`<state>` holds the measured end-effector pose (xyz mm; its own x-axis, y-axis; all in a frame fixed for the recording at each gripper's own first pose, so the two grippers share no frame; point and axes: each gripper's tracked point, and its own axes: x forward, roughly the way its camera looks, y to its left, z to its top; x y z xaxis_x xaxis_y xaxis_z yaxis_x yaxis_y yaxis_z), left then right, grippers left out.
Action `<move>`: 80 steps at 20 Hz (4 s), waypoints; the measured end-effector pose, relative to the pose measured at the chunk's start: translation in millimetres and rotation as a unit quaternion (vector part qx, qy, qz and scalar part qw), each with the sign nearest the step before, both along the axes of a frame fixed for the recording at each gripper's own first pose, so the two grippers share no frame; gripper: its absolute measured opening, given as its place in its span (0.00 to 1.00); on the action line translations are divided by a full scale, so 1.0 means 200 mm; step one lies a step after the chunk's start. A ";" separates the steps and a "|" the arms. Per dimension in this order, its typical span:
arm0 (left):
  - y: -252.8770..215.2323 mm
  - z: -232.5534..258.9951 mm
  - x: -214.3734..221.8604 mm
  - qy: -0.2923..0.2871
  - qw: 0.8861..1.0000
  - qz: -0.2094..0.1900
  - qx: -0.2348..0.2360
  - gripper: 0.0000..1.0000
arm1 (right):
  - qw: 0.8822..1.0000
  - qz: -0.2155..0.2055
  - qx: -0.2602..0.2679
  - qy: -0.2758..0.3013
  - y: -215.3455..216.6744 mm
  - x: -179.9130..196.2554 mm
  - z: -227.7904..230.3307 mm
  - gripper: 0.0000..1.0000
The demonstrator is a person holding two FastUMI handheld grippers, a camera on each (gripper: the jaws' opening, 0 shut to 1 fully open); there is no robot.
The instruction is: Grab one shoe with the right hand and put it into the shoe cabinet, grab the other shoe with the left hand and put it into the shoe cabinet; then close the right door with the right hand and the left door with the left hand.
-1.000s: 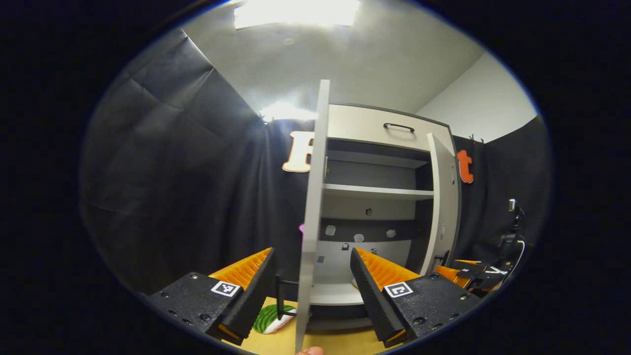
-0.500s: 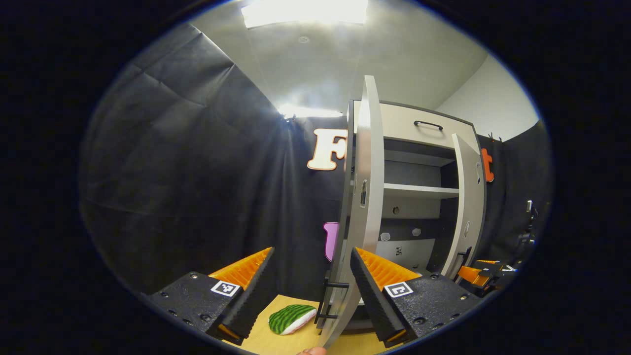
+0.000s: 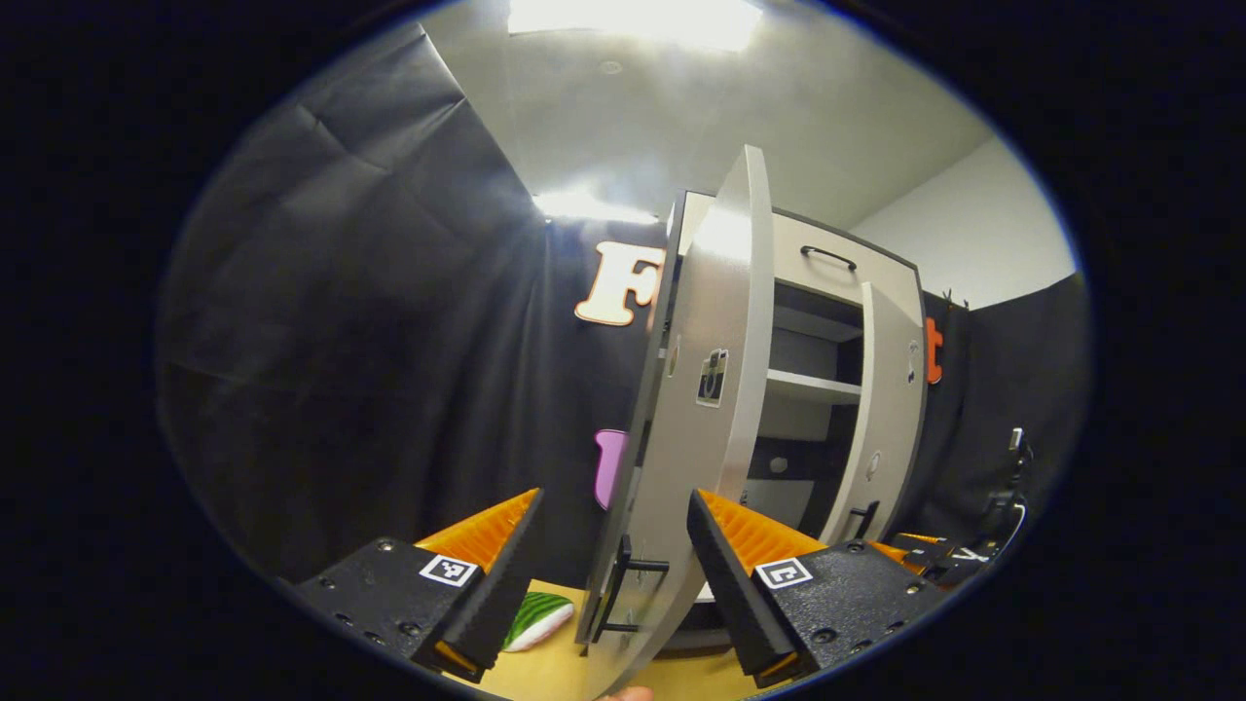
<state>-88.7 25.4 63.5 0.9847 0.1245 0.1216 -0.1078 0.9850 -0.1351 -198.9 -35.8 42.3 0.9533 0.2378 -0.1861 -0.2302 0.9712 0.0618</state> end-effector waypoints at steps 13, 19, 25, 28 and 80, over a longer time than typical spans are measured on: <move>-0.39 -0.04 0.18 0.002 0.994 -0.109 -0.001 0.88 | 0.998 -0.064 -0.015 0.001 -0.38 -0.12 0.05 0.93; -0.65 -0.02 0.37 -0.010 0.989 -0.148 0.018 0.89 | 0.994 -0.110 -0.017 -0.004 -0.59 -0.18 0.10 0.93; -0.75 -0.08 0.52 0.005 0.986 -0.158 0.042 0.89 | 0.990 -0.139 -0.019 -0.012 -0.72 -0.20 0.13 0.93; -0.78 -0.11 0.59 0.013 0.986 -0.159 0.047 0.89 | 0.989 -0.143 -0.019 -0.016 -0.74 -0.18 0.14 0.93; -0.76 -0.26 0.57 0.058 0.992 -0.087 0.073 0.89 | 0.997 -0.071 0.001 -0.041 -0.62 -0.11 0.26 0.93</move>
